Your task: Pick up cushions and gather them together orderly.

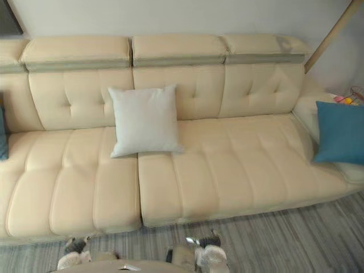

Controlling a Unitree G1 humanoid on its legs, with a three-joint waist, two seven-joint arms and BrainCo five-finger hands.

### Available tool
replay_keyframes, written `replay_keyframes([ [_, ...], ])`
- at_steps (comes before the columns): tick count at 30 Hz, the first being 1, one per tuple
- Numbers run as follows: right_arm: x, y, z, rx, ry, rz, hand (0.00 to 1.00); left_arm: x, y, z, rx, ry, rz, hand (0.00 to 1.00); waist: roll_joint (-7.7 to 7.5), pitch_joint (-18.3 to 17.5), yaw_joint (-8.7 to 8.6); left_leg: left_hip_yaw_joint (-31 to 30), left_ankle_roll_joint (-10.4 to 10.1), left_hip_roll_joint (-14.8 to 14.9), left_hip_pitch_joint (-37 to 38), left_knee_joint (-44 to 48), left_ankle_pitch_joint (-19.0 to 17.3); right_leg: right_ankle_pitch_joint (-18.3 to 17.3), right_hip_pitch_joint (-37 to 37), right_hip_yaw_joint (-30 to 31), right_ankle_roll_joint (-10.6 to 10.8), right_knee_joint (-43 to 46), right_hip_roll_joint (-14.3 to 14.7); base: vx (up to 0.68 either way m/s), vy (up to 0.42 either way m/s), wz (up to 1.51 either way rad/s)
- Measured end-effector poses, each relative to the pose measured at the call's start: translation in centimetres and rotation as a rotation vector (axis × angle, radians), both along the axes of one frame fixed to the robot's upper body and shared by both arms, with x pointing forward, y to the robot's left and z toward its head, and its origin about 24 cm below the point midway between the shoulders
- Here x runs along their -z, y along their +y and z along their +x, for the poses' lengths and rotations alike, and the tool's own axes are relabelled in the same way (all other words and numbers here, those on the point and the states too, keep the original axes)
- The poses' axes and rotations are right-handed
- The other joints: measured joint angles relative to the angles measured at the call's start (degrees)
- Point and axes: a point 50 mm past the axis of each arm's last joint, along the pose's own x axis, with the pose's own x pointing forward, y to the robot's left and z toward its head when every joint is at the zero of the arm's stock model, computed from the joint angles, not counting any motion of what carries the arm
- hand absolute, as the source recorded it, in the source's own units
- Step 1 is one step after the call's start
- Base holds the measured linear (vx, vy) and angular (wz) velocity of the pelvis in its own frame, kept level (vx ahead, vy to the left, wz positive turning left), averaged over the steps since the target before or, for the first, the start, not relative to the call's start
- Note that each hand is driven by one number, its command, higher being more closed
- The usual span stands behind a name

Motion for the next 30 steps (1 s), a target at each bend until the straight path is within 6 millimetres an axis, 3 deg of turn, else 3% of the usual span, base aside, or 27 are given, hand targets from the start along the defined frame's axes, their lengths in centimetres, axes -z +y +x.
replay_keyframes([
  [1, -0.6, -0.3, 1.3, -0.017, -0.037, -0.018, 0.00, 0.2, -0.7, 0.0, 0.009, 0.012, -0.014, 0.00, 3.64, 1.5, 0.01, -0.4, -0.4, 2.4, -1.4, 1.5, 0.0, 3.6, 1.8, -1.0, -0.6, -4.1, 2.5, -0.21, -0.127, -0.35],
  [2, -0.9, -0.6, 1.8, -0.019, -0.055, -0.028, 0.00, 0.3, -1.4, 0.2, 0.029, 0.011, -0.025, 0.00, 5.26, 2.5, -0.36, -1.0, -1.0, 3.5, -2.0, 1.4, 0.5, 5.8, 2.6, -1.1, -1.3, -7.3, 4.0, -0.21, -0.091, -0.18],
  [4, -0.9, -0.5, 1.7, -0.017, -0.050, -0.027, 0.00, 0.3, -1.9, 0.1, 0.042, 0.015, -0.030, 0.00, 5.67, 2.6, -0.72, -0.9, -1.3, 3.2, -1.4, -0.5, 2.4, 6.2, 1.8, -1.0, -1.5, -6.7, 3.9, -0.18, -0.059, -0.01],
  [7, -0.6, -0.8, 1.0, -0.008, -0.034, -0.033, 0.00, 0.3, -2.2, 0.2, 0.072, 0.017, -0.025, 0.00, 5.29, 2.8, -1.35, -1.1, -1.6, 2.2, -0.6, -3.6, 4.6, 6.7, 0.5, -0.7, -2.0, -6.6, 3.4, -0.21, -0.048, -0.04],
  [9, -0.6, -1.2, 0.7, 0.002, -0.025, -0.043, 0.00, 0.3, -2.3, 0.3, 0.078, 0.008, -0.029, 0.00, 5.17, 2.9, -1.46, -2.9, -0.8, 1.2, -1.4, -1.5, 3.9, 7.0, -0.6, 0.3, -2.5, -6.7, 2.9, -0.15, 0.053, -0.34],
  [11, -0.4, -1.5, 0.1, 0.014, -0.012, -0.049, 0.00, 0.3, -2.3, 0.3, 0.076, 0.008, -0.029, 0.00, 5.11, 2.9, -1.38, -4.4, -0.3, 0.6, -1.1, 2.9, 0.0, 7.8, -1.4, 1.6, -2.6, -6.7, 2.6, -0.14, 0.160, -0.70],
  [13, -0.1, -1.5, -0.6, 0.026, 0.004, -0.047, 0.00, 0.3, -2.5, 0.2, 0.079, 0.011, -0.034, 0.00, 4.89, 3.0, -1.21, -7.0, -0.6, -0.8, 1.3, 5.5, -6.7, 8.0, -2.4, 4.5, -2.3, -6.7, 3.2, -0.10, 0.207, -0.96],
  [14, -0.1, -1.3, -0.8, 0.029, 0.008, -0.041, 0.00, 0.3, -2.6, 0.3, 0.082, 0.008, -0.035, 0.00, 4.57, 3.2, -1.29, -7.2, -0.4, -1.2, 1.5, 5.5, -7.1, 8.3, -2.4, 5.6, -2.0, -6.8, 3.3, -0.08, 0.152, -0.74],
  [15, 0.1, -1.2, -1.1, 0.057, 0.010, -0.028, 0.00, 0.3, -2.3, 0.2, 0.087, 0.010, -0.030, 0.00, 4.45, 2.7, -1.39, -6.8, -0.1, -2.0, 2.3, 4.4, -7.7, 9.4, -2.3, 7.0, -1.4, -8.1, 3.4, -0.08, 0.134, -0.70],
  [17, 0.4, -0.7, -1.8, 0.077, 0.027, -0.011, 0.00, 0.3, -1.6, 0.0, 0.121, 0.027, 0.000, 0.00, 2.46, 1.4, -2.50, -5.7, 0.2, -4.2, 2.7, 0.5, -7.9, 12.9, -1.9, 8.9, -1.7, -13.8, 3.1, -0.04, 0.141, -0.62],
  [19, 0.6, -0.4, -2.1, 0.084, 0.037, -0.002, 0.00, 0.2, -1.3, 0.2, 0.149, 0.033, 0.017, 0.00, 1.43, 0.9, -2.57, -5.7, 0.2, -5.2, 2.6, 0.0, -7.9, 15.7, -2.1, 10.1, -1.3, -16.9, 3.1, 0.02, 0.104, -0.50],
  [20, 0.7, -0.4, -2.5, 0.091, 0.045, 0.003, 0.00, 0.2, -1.3, 0.5, 0.161, 0.030, 0.013, 0.00, 1.33, 0.9, -2.56, -5.3, 0.4, -5.5, 2.9, 0.1, -7.7, 18.2, -2.1, 10.7, -1.5, -17.7, 3.2, 0.04, 0.097, -0.59],
  [22, 0.6, -0.4, -2.3, 0.092, 0.040, 0.003, 0.00, 0.4, -1.6, 0.6, 0.178, 0.040, 0.001, 0.00, 1.47, 1.0, -2.48, -2.6, 0.8, -4.9, 4.0, 0.6, -7.4, 19.9, -2.0, 13.4, -0.2, -18.0, 4.5, 0.10, 0.051, -0.87],
  [24, 0.4, -0.6, -1.9, 0.088, 0.030, -0.003, 0.00, 0.4, -1.9, 0.7, 0.191, 0.046, -0.004, 0.00, 2.12, 1.4, -2.67, 0.5, 1.1, -4.0, 4.9, 1.2, -7.5, 21.4, -2.5, 14.8, -0.4, -18.5, 5.9, 0.09, 0.022, -1.18],
  [26, 0.2, -0.5, -1.0, 0.075, 0.017, -0.003, 0.00, 0.4, -2.1, 1.0, 0.190, 0.039, -0.010, 0.00, 2.88, 1.6, -2.13, 4.5, 1.9, -2.2, 5.1, 0.7, -7.1, 26.0, -5.8, 7.2, -4.8, -19.4, 8.2, 0.04, -0.062, -1.58],
  [27, 0.2, -0.5, -0.8, 0.073, 0.014, -0.003, 0.00, 0.4, -2.2, 1.0, 0.190, 0.041, -0.011, 0.00, 3.29, 1.8, -2.06, 5.9, 2.0, -1.6, 5.5, 0.3, -7.0, 25.3, -6.1, 4.0, -6.2, -19.3, 8.0, 0.01, -0.129, -1.43],
  [28, 0.0, -1.0, -0.6, 0.090, 0.009, -0.010, 0.00, 0.5, -2.4, 0.9, 0.200, 0.047, -0.018, 0.00, 3.87, 2.3, -2.41, 10.1, 1.8, -1.8, 8.4, -1.4, -7.1, 15.4, -6.5, -14.3, -11.2, -11.5, 4.4, 0.01, -0.111, -1.03],
  [30, 0.3, -1.4, -1.3, 0.113, 0.026, -0.011, 0.00, 0.5, -2.5, 0.7, 0.219, 0.057, -0.017, 0.00, 4.08, 2.4, -2.29, 13.7, 1.3, -2.2, 11.4, -1.7, -7.5, 7.9, -4.1, -27.3, -11.5, -5.7, 0.0, 0.08, -0.135, -1.04],
])
